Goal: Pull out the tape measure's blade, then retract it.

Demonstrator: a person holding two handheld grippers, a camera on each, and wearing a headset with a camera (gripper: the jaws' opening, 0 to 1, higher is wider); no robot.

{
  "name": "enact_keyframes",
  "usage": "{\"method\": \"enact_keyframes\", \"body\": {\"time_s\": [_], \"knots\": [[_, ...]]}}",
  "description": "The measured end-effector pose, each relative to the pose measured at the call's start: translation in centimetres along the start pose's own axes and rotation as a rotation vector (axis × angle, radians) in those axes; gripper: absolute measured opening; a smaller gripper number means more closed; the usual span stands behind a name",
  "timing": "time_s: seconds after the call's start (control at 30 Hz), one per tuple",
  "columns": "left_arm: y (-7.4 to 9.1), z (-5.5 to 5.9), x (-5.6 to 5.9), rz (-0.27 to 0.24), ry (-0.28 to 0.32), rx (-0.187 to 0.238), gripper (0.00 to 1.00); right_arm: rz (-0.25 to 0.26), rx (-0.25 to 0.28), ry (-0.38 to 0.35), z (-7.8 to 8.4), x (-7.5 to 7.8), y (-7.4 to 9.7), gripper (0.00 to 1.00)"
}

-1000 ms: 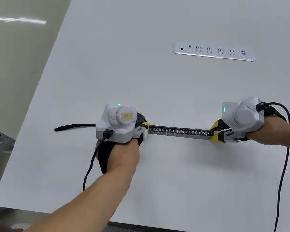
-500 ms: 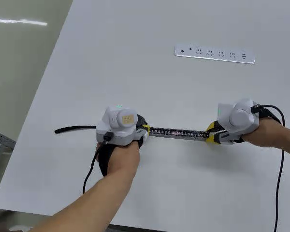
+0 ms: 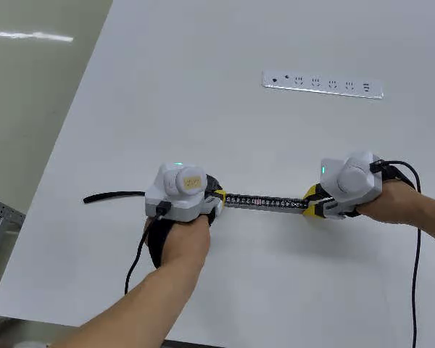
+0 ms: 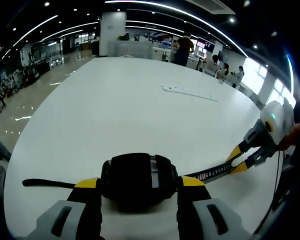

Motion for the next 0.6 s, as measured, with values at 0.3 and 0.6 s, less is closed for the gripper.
{"method": "enact_keyframes", "body": {"time_s": [0.3, 0.6], "knots": [[0.0, 0.01, 0.0, 0.001, 0.0, 0.0, 0.57, 0.004, 0.007, 0.007, -0.54, 0.11, -0.37, 0.14], [0.01, 0.0, -0.01, 0.001, -0.002, 0.003, 0.57, 0.005, 0.015, 0.012, -1.04, -0.02, -0.81, 0.14]]}}
Point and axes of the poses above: the centre of the closed fingertips' face, and the gripper's own axes: y roughly backward along the fingers, x roughly to its right, z roughly out of its underside, the point moved 1 cm from there along y, roughly backward along the fingers, and after that the axes turned 8 degrees about z, right-handed, at the moved point
